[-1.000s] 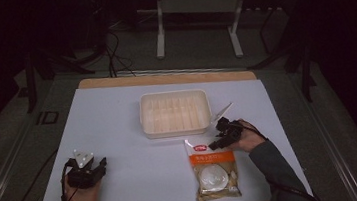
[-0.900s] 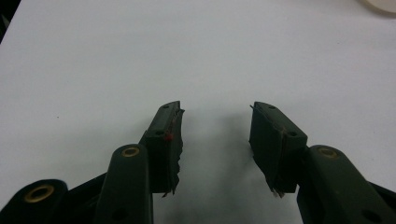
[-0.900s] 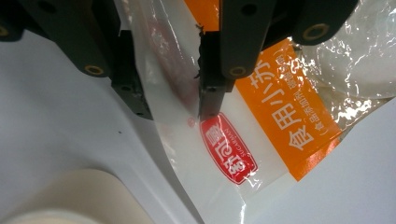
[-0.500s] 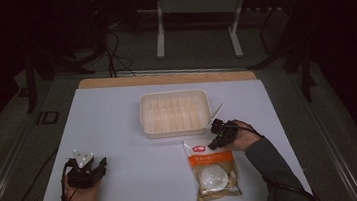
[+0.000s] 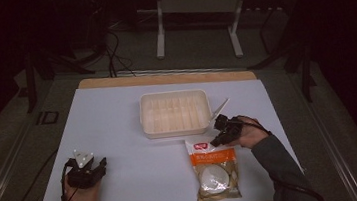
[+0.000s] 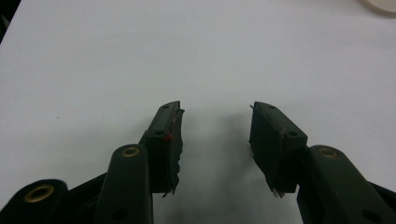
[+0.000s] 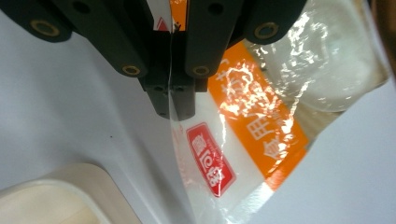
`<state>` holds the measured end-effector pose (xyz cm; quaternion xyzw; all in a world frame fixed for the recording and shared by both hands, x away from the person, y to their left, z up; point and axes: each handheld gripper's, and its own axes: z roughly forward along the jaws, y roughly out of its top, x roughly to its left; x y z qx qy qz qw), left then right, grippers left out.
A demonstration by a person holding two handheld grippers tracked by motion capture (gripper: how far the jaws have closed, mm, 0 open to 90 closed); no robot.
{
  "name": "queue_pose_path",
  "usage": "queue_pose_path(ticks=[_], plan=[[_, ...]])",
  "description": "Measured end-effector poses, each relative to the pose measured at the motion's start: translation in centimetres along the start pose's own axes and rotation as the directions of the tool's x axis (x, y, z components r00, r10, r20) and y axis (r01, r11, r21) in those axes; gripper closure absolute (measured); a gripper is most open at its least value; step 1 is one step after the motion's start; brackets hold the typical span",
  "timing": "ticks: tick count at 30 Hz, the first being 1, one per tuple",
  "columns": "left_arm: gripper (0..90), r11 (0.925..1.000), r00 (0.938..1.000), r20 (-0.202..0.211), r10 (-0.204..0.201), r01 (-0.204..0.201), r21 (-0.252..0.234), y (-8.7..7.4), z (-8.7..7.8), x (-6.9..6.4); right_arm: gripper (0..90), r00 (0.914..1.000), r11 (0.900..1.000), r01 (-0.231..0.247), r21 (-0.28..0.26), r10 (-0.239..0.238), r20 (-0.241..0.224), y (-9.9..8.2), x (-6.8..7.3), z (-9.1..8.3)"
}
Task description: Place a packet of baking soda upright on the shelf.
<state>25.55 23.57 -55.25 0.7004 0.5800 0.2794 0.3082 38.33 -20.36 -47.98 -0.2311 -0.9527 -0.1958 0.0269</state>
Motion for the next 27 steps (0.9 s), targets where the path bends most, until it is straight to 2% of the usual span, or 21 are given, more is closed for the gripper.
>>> queue_pose_path(ticks=[8,10,15,21,23,24,25,27], plan=[[53.2,1.0000,1.0000,0.001,-0.001,0.001,0.000,0.0,0.0,0.0,90.0,0.9980,0.9995,-0.029,-0.014,0.028,-0.057,0.2,0.8,-2.6],[53.2,1.0000,1.0000,0.001,-0.002,0.002,-0.002,0.0,0.0,0.0,90.0,0.9953,0.9988,-0.046,-0.017,0.044,-0.086,0.1,0.9,-3.3],[53.1,1.0000,1.0000,0.000,-0.002,0.002,-0.001,0.0,0.0,0.0,90.0,0.9856,0.9959,-0.063,-0.065,0.052,-0.161,-0.5,1.0,-4.9],[52.9,1.0000,1.0000,-0.002,0.001,-0.001,0.000,0.0,0.0,0.0,90.0,0.9584,0.9867,-0.054,-0.153,0.008,-0.285,-1.5,1.4,-7.2],[52.9,1.0000,1.0000,-0.002,-0.001,0.001,-0.001,0.0,0.0,0.0,90.0,0.9385,0.9792,-0.052,-0.196,-0.019,-0.345,-1.9,1.5,-8.0],[52.9,1.0000,1.0000,-0.002,-0.001,0.001,-0.001,0.0,0.0,0.0,90.0,0.9385,0.9792,-0.052,-0.196,-0.019,-0.345,-1.9,1.5,-8.0],[52.9,1.0000,1.0000,-0.002,-0.002,0.002,-0.002,0.0,0.0,0.0,90.0,0.9225,0.9710,-0.040,-0.236,-0.055,-0.382,-2.4,1.7,-8.8],[52.9,1.0000,1.0000,-0.003,-0.001,0.001,-0.001,0.0,0.0,0.0,90.0,0.9105,0.9651,-0.035,-0.260,-0.076,-0.406,-2.7,1.9,-9.2]])
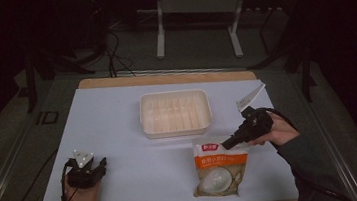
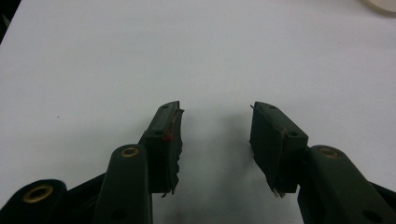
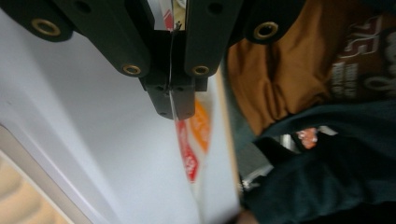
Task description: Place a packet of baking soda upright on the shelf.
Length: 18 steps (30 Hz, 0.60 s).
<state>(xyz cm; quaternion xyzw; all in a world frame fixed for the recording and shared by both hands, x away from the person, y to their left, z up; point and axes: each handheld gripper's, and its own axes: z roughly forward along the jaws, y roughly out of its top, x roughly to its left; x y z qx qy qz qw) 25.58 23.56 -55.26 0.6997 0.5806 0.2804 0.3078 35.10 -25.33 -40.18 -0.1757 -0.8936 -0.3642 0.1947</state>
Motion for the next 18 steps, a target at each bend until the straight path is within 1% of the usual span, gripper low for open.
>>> queue_pose_path(ticks=[1,2,4,6,9,10,12,14,15,16,18], plan=[[52.9,1.0000,1.0000,0.000,0.000,0.000,0.000,0.0,0.0,0.0,90.0,0.9998,0.9999,0.011,-0.011,-0.011,-0.015,-0.1,0.2,-0.2],[52.9,1.0000,1.0000,0.000,0.000,0.000,0.000,0.0,0.0,0.0,90.0,0.9998,0.9999,0.011,-0.011,-0.011,-0.015,-0.1,0.2,-0.2],[52.8,1.0000,1.0000,0.000,0.000,0.000,0.003,0.0,0.0,0.0,90.0,0.9988,0.9991,0.029,-0.032,-0.031,-0.037,-0.1,0.6,-0.6],[52.9,1.0000,1.0000,0.001,0.000,0.000,0.002,0.0,0.0,0.0,90.0,0.9985,0.9986,0.034,-0.042,-0.035,-0.042,0.1,0.8,-0.8],[52.8,1.0000,1.0000,0.001,0.000,0.000,0.002,0.0,0.0,0.0,90.0,0.9985,0.9981,0.037,-0.049,-0.039,-0.038,0.3,0.9,-0.8],[52.8,1.0000,1.0000,0.001,-0.003,0.003,0.001,0.0,0.0,0.0,90.0,0.9991,0.9977,0.035,-0.057,-0.037,-0.020,0.5,1.0,-0.9],[52.8,1.0000,1.0000,0.001,-0.001,0.001,0.000,0.0,0.0,0.0,90.0,0.9997,0.9965,0.024,-0.081,-0.024,-0.002,0.8,1.0,-1.0],[52.8,1.0000,1.0000,0.001,-0.001,0.001,0.000,0.0,0.0,0.0,90.0,0.9998,0.9957,0.020,-0.090,-0.020,0.000,0.8,1.0,-1.0],[52.8,1.0000,1.0000,0.001,-0.002,0.002,0.000,0.0,0.0,0.0,90.0,1.0000,0.9948,0.005,-0.102,-0.005,0.005,0.9,1.0,-1.1],[52.8,1.0000,1.0000,0.001,-0.002,0.002,-0.001,0.0,0.0,0.0,90.0,0.9993,0.9926,-0.017,-0.120,0.021,0.031,1.1,0.9,-1.1],[52.8,1.0000,1.0000,0.000,-0.003,0.003,-0.002,0.0,0.0,0.0,90.0,0.9968,0.9892,-0.051,-0.138,0.059,0.054,1.3,0.8,-1.2]])
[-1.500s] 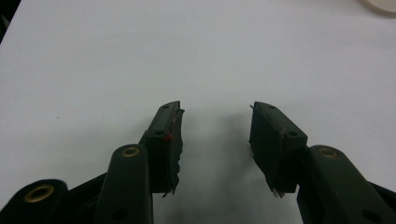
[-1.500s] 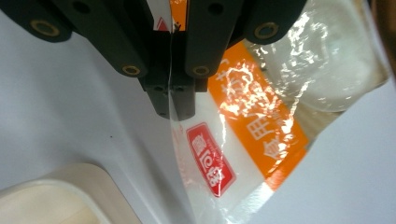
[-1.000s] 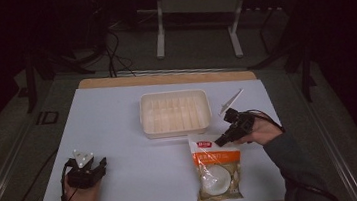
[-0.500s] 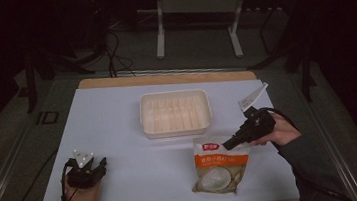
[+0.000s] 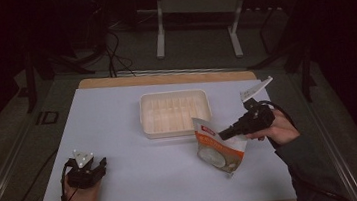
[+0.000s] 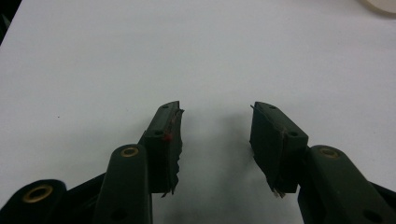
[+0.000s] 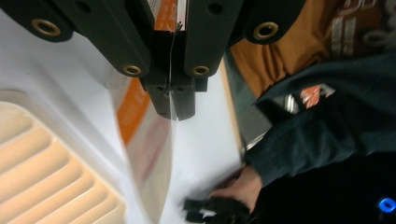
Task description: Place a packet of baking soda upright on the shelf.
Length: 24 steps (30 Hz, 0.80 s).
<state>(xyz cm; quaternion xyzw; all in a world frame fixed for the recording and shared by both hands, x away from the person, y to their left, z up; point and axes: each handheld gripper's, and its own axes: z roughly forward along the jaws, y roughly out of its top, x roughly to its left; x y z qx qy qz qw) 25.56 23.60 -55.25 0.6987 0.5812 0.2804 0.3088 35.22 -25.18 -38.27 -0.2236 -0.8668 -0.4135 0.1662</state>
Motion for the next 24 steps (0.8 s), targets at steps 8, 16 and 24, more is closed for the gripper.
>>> queue_pose_path(ticks=[8,16,24], plan=[[52.8,1.0000,1.0000,-0.001,0.001,-0.001,0.000,0.0,0.0,0.0,90.0,0.9954,0.9883,-0.084,-0.127,0.089,0.036,0.2,0.0,-0.5],[52.8,1.0000,1.0000,-0.001,-0.001,0.001,0.000,0.0,0.0,0.0,90.0,0.9867,0.9646,-0.144,-0.221,0.157,0.042,0.6,0.8,-0.5],[52.5,1.0000,1.0000,-0.002,-0.005,0.005,-0.006,0.0,-0.1,0.0,90.0,0.9728,0.9283,-0.190,-0.319,0.222,0.066,0.5,1.4,-0.8]])
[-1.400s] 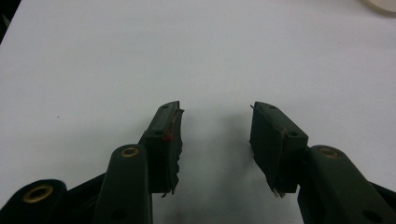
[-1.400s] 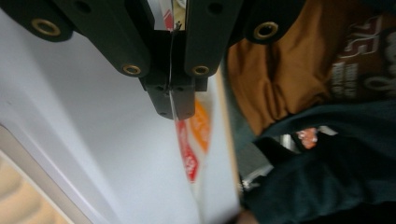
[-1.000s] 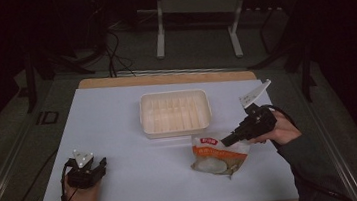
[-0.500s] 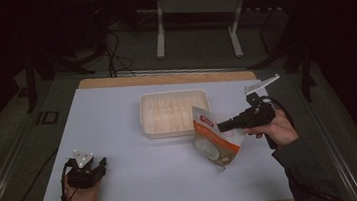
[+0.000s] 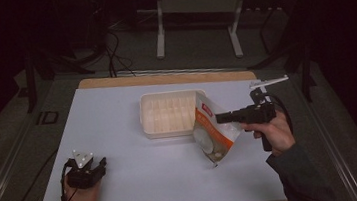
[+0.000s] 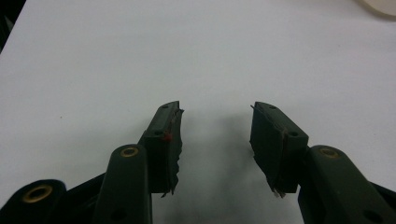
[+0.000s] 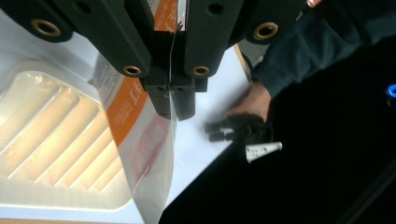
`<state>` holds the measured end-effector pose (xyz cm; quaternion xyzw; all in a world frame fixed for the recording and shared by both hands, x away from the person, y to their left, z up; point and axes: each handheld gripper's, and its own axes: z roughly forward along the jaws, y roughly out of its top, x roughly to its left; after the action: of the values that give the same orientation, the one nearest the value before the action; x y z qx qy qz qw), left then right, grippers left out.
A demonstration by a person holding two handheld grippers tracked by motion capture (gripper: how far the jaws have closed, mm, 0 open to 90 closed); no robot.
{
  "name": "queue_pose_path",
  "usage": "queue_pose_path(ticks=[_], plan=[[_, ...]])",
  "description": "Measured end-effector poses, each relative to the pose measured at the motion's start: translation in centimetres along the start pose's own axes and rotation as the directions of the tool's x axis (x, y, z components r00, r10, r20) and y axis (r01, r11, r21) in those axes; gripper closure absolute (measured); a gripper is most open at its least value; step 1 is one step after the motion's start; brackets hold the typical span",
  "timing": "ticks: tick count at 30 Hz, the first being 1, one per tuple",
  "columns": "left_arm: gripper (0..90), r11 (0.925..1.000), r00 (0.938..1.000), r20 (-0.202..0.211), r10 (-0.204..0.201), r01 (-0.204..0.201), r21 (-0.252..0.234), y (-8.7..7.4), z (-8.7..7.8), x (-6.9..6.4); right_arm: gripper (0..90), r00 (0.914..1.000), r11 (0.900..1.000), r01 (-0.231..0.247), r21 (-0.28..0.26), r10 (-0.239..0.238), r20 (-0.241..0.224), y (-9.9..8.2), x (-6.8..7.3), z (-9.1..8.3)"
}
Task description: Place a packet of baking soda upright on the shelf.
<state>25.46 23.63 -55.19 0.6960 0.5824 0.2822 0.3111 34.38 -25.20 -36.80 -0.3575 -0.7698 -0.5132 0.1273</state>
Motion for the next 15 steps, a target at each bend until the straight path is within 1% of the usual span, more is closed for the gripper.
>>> queue_pose_path(ticks=[5,12,15], plan=[[52.2,1.0000,1.0000,0.000,0.001,-0.001,-0.002,-0.01,-0.03,0.02,90.0,1.0000,0.9988,-0.006,-0.048,0.006,-0.007,0.03,0.36,0.01],[52.0,1.0000,1.0000,0.001,-0.005,0.005,-0.007,-0.02,-0.08,0.07,90.0,0.9993,0.9937,-0.024,-0.110,0.027,0.028,0.11,0.50,-0.38],[51.9,0.9999,1.0000,-0.001,-0.005,0.005,-0.011,-0.01,-0.11,0.06,90.0,0.9991,0.9915,-0.026,-0.128,0.030,0.030,0.13,0.53,-0.54]])
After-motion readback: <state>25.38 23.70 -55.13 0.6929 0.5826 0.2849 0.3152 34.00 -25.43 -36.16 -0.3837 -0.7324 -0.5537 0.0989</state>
